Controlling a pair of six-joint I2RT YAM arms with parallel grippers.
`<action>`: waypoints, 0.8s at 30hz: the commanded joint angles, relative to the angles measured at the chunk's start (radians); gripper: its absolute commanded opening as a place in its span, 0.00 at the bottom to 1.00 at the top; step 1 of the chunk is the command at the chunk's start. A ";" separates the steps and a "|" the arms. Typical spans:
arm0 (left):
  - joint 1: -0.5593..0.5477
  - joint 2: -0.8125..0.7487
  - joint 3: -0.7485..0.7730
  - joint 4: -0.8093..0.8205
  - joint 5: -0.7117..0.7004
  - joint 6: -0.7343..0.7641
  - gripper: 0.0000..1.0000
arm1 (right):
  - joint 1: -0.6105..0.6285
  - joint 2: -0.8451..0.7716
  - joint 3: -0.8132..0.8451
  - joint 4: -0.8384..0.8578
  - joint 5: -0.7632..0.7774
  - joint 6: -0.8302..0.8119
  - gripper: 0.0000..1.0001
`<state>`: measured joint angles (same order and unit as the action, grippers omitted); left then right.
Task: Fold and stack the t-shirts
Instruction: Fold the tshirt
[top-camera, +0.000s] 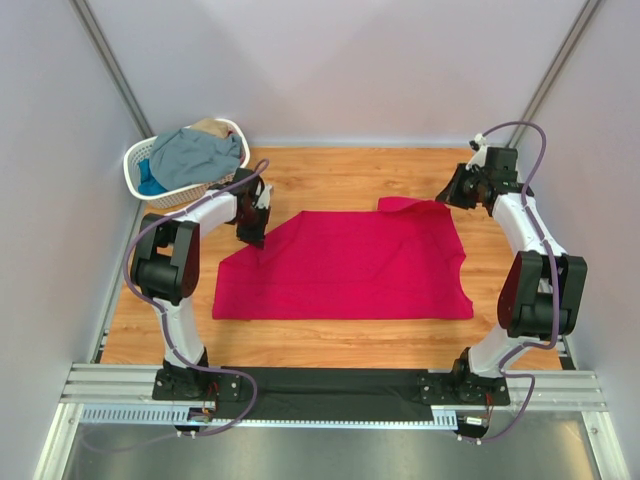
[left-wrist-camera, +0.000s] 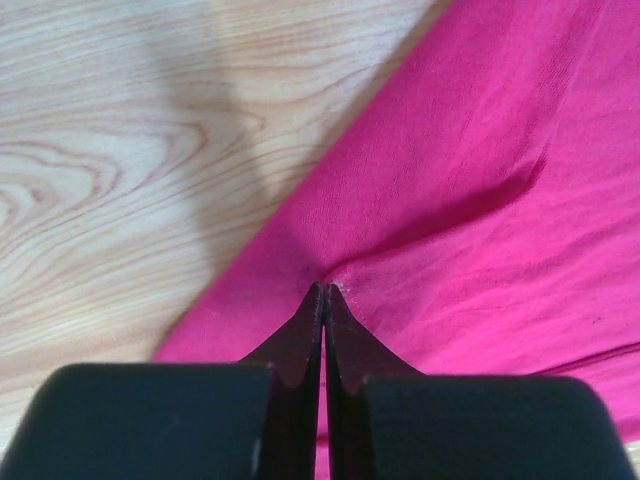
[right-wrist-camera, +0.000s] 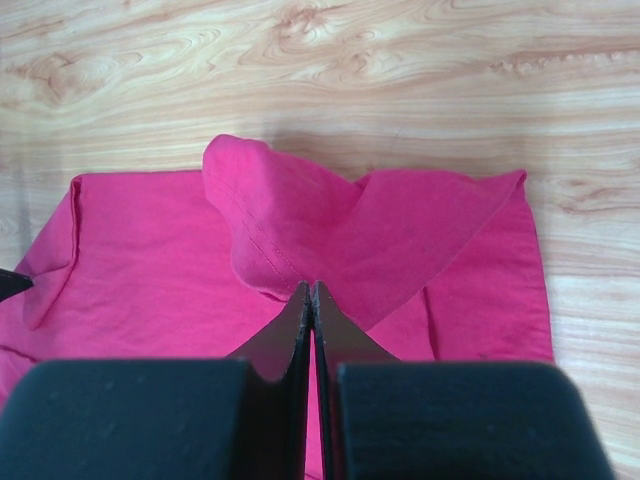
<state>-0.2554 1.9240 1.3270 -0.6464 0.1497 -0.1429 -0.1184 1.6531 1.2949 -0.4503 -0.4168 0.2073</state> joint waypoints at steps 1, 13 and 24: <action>-0.004 -0.043 0.030 -0.028 -0.012 0.005 0.00 | 0.002 -0.024 0.044 -0.024 0.019 -0.017 0.00; -0.001 -0.197 0.052 -0.134 -0.421 -0.001 0.00 | -0.035 -0.116 0.070 -0.211 0.163 0.035 0.00; 0.028 -0.234 -0.014 -0.131 -0.622 -0.047 0.00 | -0.108 -0.286 -0.043 -0.364 0.239 0.067 0.00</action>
<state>-0.2451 1.7180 1.3193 -0.7631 -0.3809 -0.1738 -0.2100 1.4265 1.2797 -0.7506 -0.2104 0.2543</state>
